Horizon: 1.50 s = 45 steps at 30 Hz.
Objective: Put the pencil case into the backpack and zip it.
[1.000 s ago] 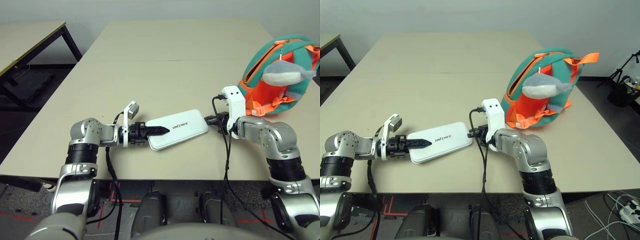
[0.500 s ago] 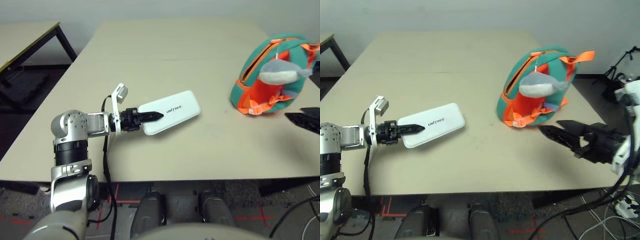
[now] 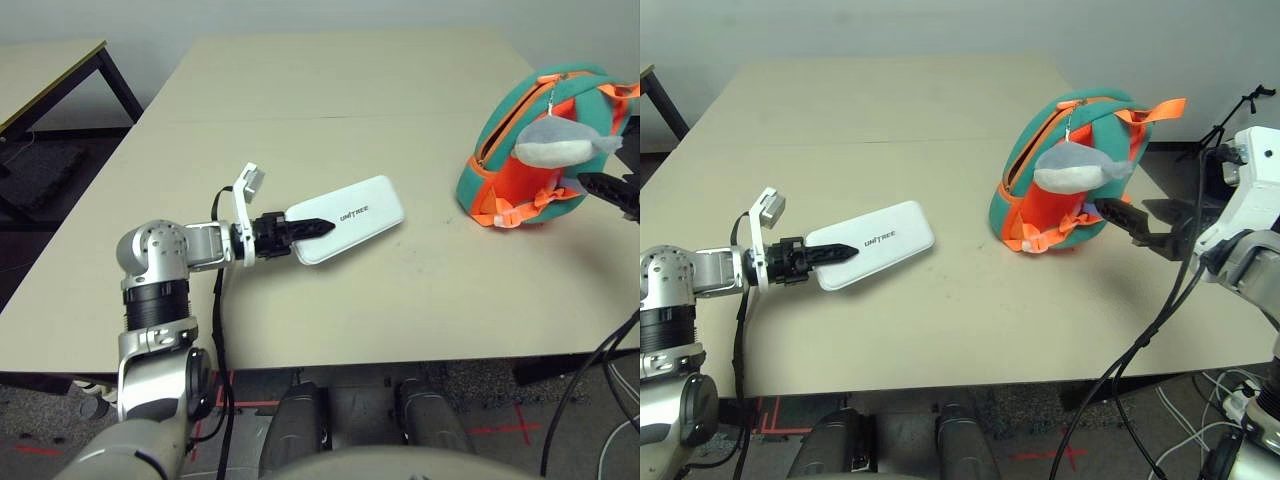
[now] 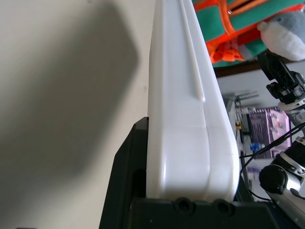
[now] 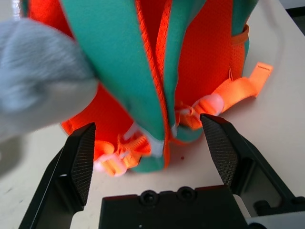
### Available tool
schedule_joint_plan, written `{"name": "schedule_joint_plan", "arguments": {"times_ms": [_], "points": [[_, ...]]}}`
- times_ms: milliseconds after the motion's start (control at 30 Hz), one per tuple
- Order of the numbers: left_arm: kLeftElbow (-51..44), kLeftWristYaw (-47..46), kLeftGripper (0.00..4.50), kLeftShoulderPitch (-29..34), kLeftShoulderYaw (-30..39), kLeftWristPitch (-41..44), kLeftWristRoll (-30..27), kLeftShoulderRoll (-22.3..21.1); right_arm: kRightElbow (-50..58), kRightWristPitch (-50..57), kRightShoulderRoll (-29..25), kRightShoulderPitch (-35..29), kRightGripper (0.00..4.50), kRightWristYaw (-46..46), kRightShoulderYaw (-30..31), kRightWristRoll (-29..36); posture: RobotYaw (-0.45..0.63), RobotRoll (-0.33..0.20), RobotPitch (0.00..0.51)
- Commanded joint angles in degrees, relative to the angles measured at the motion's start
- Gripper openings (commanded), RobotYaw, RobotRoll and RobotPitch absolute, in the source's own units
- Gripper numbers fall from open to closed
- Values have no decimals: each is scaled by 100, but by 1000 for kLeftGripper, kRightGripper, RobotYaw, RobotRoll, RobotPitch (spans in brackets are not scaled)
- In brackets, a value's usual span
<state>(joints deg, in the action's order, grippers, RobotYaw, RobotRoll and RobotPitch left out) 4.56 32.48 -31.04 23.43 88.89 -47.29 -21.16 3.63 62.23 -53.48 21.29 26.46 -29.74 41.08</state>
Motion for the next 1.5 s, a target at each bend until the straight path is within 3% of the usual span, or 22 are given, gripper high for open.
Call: {"name": "schedule_joint_plan", "arguments": {"times_ms": [33, 233, 533, 633, 1033, 1167, 1367, 1500], "points": [[-291, -153, 1326, 121, 247, 160, -132, 119, -425, -418, -25, 125, 4500, 171, 301, -347, 43, 0, 93], [-579, -363, 1326, 275, 515, 331, -109, 314, -1211, -1167, 98, 561, 4500, 329, 795, -930, 59, 0, 107], [-556, -465, 1326, 163, 534, 361, -167, 313, -1774, -1810, 414, 863, 4500, 497, 1060, -1380, 53, 0, 99], [-498, -439, 1326, 95, 485, 361, -150, 278, -1833, -1953, 497, 884, 4001, 541, 1064, -1430, 41, 0, 88], [-139, -322, 1326, -173, 237, 172, -93, 99, -1606, -2118, 807, 867, 207, 552, 966, -1420, 10, 0, 64], [-16, -255, 1326, -242, 140, 83, -81, 5, -735, -1338, 661, 836, 90, 660, 930, -1013, -10, 0, 58], [341, -102, 1326, -415, -182, -217, 18, -124, 1569, 1687, 604, 1125, 90, 326, 0, 956, -76, 0, 52], [850, 36, 1326, -688, -546, -588, 209, -155, 2438, 2942, 519, 1198, 90, 238, -793, 2022, -130, 0, 53]]}}
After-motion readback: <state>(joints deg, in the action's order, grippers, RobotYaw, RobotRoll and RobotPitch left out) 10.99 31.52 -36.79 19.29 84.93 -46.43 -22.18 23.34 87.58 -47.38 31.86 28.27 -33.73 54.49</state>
